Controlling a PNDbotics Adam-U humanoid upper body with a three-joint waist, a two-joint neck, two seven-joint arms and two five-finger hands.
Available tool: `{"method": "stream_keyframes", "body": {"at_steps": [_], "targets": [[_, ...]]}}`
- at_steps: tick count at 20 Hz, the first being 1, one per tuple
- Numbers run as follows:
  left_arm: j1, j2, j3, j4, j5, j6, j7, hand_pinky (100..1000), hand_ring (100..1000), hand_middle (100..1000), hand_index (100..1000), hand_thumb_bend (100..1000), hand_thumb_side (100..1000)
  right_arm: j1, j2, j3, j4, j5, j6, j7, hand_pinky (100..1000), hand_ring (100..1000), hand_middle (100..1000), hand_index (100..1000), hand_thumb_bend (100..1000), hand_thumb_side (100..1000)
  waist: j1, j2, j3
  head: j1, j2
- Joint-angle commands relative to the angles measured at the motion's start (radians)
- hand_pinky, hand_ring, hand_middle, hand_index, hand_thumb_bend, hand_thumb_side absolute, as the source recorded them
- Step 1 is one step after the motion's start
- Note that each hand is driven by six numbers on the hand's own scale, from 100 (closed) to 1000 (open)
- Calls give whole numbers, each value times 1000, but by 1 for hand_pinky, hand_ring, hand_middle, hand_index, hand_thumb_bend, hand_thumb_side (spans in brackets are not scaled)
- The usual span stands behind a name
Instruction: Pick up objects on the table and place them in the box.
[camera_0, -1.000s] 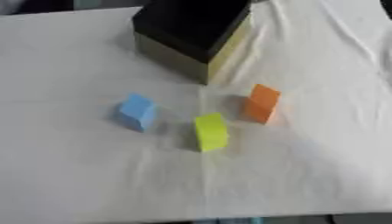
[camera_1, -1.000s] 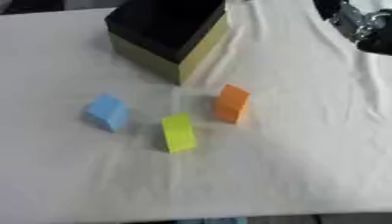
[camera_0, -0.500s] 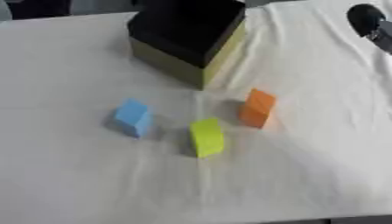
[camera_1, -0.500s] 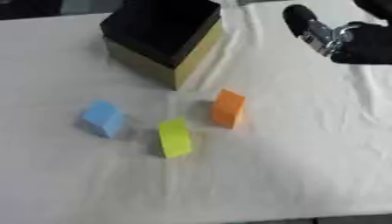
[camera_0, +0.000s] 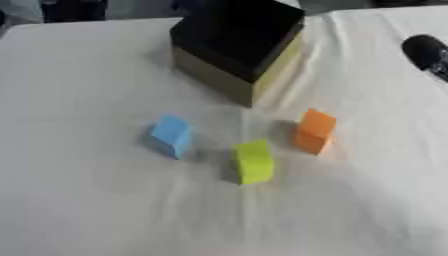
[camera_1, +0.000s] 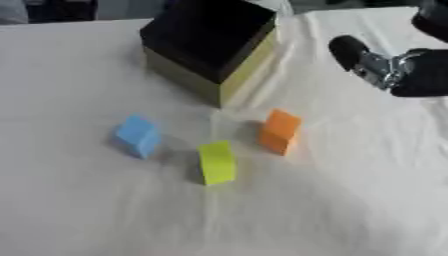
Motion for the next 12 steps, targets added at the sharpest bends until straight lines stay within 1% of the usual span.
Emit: {"method": "stream_keyframes", "body": {"at_steps": [1,2,5,6,9,11,12], "targets": [[-17,37,1,-14,3,-4,-7,722,761,784,910,529,948,-21,-12,12,-14,26,13,26,799,839,834,856,300,1000,-4,-13,3,-3,-20],[-20,37,-1,-14,5,-5,-9,722,761,784,910,528,949,-24,-5,19,-14,32,17,34,799,839,835,858,312,1000,-5,-12,4,-11,-23],[-27,38,-6,-14,8,-7,-16,722,761,784,910,525,951,-33,16,39,-14,51,38,58,808,847,841,865,395,1000,-6,-12,8,-37,-29],[-30,38,-8,-14,9,-8,-17,722,761,784,910,524,951,-34,25,48,-14,57,51,68,811,851,841,866,401,1000,-6,-12,9,-46,-28],[-37,39,-15,-14,13,-12,-25,722,761,784,910,518,953,-36,47,85,-14,56,97,117,834,873,853,876,433,874,-7,-10,11,-73,-27],[-39,39,-19,-14,15,-13,-30,721,761,784,911,513,955,-40,56,108,-14,37,129,159,843,884,857,878,431,790,-7,-6,11,-88,-26],[-39,39,-21,-14,15,-13,-32,721,761,784,911,510,957,-43,59,115,-14,33,142,178,845,886,859,878,430,773,-8,-5,11,-94,-26]]}}
